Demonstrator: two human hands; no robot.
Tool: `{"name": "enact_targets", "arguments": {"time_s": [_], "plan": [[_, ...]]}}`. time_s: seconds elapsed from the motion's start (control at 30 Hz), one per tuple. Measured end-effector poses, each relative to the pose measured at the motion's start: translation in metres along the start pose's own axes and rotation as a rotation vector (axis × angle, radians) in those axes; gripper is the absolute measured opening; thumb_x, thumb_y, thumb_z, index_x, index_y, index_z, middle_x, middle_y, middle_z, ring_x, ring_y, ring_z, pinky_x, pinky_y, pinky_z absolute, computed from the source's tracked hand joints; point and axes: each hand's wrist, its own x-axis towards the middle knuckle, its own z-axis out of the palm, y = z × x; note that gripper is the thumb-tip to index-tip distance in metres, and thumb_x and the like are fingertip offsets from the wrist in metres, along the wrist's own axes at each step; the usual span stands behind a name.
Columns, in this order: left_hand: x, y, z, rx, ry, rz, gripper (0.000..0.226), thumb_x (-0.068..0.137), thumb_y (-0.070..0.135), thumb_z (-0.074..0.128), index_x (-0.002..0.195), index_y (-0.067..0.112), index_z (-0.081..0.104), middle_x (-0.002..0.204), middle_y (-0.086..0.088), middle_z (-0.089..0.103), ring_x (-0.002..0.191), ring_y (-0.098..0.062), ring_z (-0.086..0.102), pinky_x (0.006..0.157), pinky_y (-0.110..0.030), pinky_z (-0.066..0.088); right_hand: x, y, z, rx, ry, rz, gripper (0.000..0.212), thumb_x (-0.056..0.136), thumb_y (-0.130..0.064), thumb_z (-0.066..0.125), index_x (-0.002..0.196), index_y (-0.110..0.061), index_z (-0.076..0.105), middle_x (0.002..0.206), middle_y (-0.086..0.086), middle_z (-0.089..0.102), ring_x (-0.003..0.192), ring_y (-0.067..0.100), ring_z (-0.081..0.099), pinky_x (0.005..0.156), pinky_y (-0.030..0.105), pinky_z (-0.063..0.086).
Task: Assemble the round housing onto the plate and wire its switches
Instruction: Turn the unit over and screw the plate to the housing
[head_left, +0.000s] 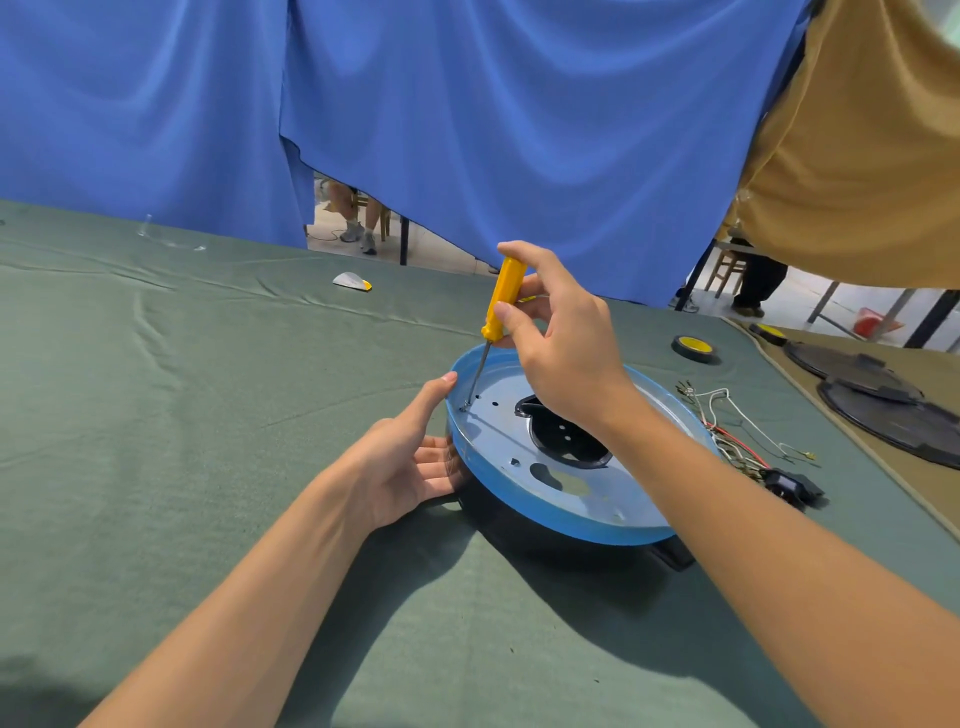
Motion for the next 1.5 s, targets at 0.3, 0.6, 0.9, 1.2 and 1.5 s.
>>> {"name": "enact_targets", "arguments": {"time_s": [0.3, 0.6, 0.9, 1.2, 1.5], "plan": [[0.001, -0.001, -0.001, 0.001, 0.002, 0.008, 0.070, 0.073, 0.051, 0.081, 0.105, -0.008, 0.061, 0.089, -0.020, 0.072, 0.069, -0.027, 0.071, 0.058, -0.032, 0.058, 0.013, -0.003, -0.010, -0.099, -0.026, 0.051, 0.027, 0.089, -0.015, 0.068, 0.111, -0.011, 0.052, 0.091, 0.010, 0.063, 0.082, 0.030, 0.067, 0.075, 0.045, 0.058], [0.001, -0.001, -0.002, -0.008, 0.005, 0.012, 0.070, 0.073, 0.050, 0.082, 0.106, -0.008, 0.060, 0.088, -0.020, 0.072, 0.070, -0.027, 0.072, 0.059, -0.032, 0.059, 0.030, -0.014, -0.004, -0.239, -0.156, 0.106, 0.030, 0.088, -0.027, 0.065, 0.098, -0.010, 0.043, 0.083, 0.019, 0.060, 0.078, 0.038, 0.062, 0.067, 0.051, 0.055], [0.003, -0.002, -0.003, -0.013, -0.002, 0.019, 0.070, 0.072, 0.049, 0.083, 0.104, -0.009, 0.060, 0.086, -0.020, 0.072, 0.069, -0.027, 0.072, 0.058, -0.032, 0.059, 0.036, -0.028, -0.021, -0.402, -0.424, 0.210, 0.020, 0.090, -0.033, 0.052, 0.100, -0.016, 0.051, 0.089, 0.006, 0.059, 0.069, 0.022, 0.068, 0.059, 0.039, 0.059], [0.004, -0.003, -0.003, -0.009, 0.000, 0.020, 0.075, 0.068, 0.051, 0.084, 0.105, -0.009, 0.058, 0.081, -0.019, 0.072, 0.068, -0.027, 0.072, 0.057, -0.032, 0.058, 0.040, -0.025, -0.021, -0.579, -0.370, 0.165, 0.042, 0.089, -0.047, 0.058, 0.083, -0.005, 0.058, 0.069, 0.006, 0.057, 0.068, 0.024, 0.057, 0.055, 0.031, 0.039], [0.003, -0.003, -0.002, -0.004, 0.004, 0.021, 0.072, 0.071, 0.050, 0.082, 0.103, -0.009, 0.058, 0.081, -0.018, 0.073, 0.067, -0.026, 0.072, 0.057, -0.032, 0.058, 0.043, -0.031, -0.026, -0.580, -0.460, 0.124, 0.030, 0.086, -0.033, 0.063, 0.067, -0.014, 0.051, 0.070, 0.001, 0.051, 0.063, 0.017, 0.045, 0.052, 0.028, 0.033]]}}
